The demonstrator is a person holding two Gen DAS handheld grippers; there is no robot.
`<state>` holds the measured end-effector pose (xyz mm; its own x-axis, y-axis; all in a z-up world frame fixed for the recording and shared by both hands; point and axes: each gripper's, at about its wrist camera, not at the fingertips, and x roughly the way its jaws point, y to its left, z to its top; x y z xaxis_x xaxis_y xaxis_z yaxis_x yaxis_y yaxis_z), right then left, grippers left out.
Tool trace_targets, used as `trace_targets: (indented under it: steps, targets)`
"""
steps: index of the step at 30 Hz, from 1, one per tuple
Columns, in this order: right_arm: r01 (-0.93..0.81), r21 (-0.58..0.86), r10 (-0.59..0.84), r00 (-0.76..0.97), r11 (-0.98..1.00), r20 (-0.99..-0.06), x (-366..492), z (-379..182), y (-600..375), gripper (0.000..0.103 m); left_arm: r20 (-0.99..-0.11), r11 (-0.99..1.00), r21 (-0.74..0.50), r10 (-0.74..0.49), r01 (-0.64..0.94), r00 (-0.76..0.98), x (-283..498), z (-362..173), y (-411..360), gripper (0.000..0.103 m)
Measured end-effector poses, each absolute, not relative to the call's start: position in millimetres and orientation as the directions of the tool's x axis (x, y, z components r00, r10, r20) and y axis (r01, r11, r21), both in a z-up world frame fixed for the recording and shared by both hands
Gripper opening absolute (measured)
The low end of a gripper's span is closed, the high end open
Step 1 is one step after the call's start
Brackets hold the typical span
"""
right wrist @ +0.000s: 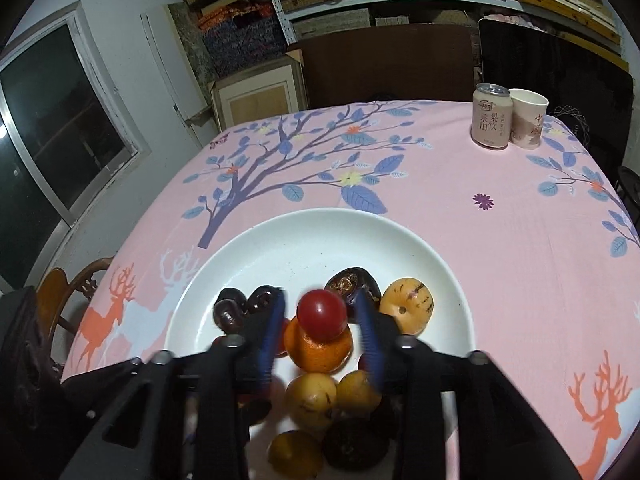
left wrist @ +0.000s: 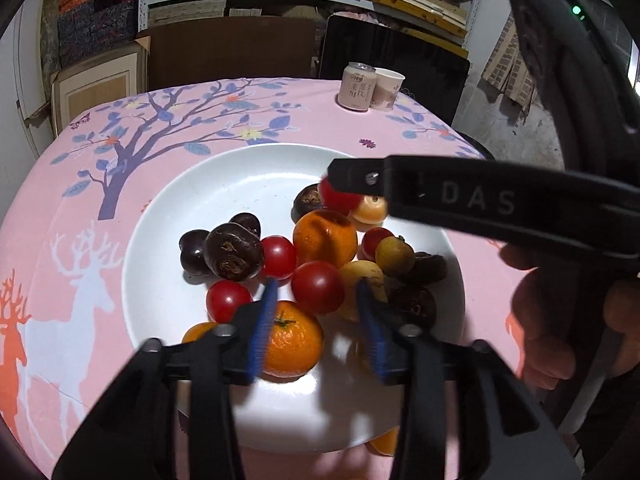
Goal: Organize fruits
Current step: 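Carry both red tomatoes onto the white plate and open both grippers, then grasp a pale yellow potato with the left gripper while the right gripper grasps a yellow-orange fruit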
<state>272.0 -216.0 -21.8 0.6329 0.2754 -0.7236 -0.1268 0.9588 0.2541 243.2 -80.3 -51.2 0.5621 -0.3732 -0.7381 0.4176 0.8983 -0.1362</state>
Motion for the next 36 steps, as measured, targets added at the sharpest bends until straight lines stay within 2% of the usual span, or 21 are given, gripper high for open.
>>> trace_targets:
  steps: [3, 8, 11, 18, 25, 28, 29, 31, 33, 36]
  targets:
    - [-0.123, 0.276, 0.287, 0.651, 0.953, -0.702, 261.3, -17.4, -220.3, 0.053, -0.701, 0.901, -0.112, -0.37, 0.418, 0.609, 229.7, -41.7, -72.9, 0.074]
    - [-0.106, 0.308, 0.296, 0.672, 0.945, -0.679, 214.3, -10.0, -238.2, 0.053, -0.685, 0.886, -0.107, -0.394, 0.45, 0.613, 191.4, -31.6, -54.3, 0.076]
    - [-0.102, 0.355, 0.327, 0.676, 0.929, -0.66, 172.5, -16.2, -250.2, 0.058, -0.69, 0.879, -0.088, -0.393, 0.468, 0.608, 159.3, -37.0, -43.6, 0.083]
    - [-0.039, 0.489, 0.39, 0.661, 0.871, -0.642, 96.5, -61.6, -262.5, 0.06, -0.762, 0.888, -0.061, -0.337, 0.456, 0.554, 123.1, -74.3, -42.1, 0.083]
    - [0.009, 0.444, 0.327, 0.665, 0.896, -0.672, 72.3, -88.4, -257.9, 0.06, -0.79, 0.908, -0.007, -0.263, 0.419, 0.555, 120.8, -89.7, -47.3, 0.083]
    - [-0.007, 0.452, 0.332, 0.687, 0.892, -0.646, 67.9, -85.5, -260.4, 0.063, -0.793, 0.91, 0.012, -0.244, 0.414, 0.558, 120.1, -91.1, -50.0, 0.083]
    - [-0.006, 0.448, 0.33, 0.686, 0.894, -0.649, 68.3, -86.4, -260.4, 0.063, -0.791, 0.908, 0.02, -0.241, 0.419, 0.562, 118.3, -90.7, -51.6, 0.082]
    - [-0.007, 0.438, 0.325, 0.683, 0.899, -0.655, 68.3, -87.1, -258.4, 0.063, -0.789, 0.895, 0.027, -0.254, 0.444, 0.56, 115.4, -89.7, -56.8, 0.071]
    - [-0.009, 0.436, 0.325, 0.682, 0.9, -0.655, 68.3, -87.3, -258.1, 0.063, -0.805, 0.876, 0.024, -0.269, 0.482, 0.529, 114.1, -93.5, -64.0, 0.043]
    - [-0.007, 0.436, 0.323, 0.682, 0.9, -0.656, 68.7, -87.5, -258.9, 0.063, -0.807, 0.868, -0.024, -0.31, 0.496, 0.503, 114.8, -93.8, -62.6, 0.043]
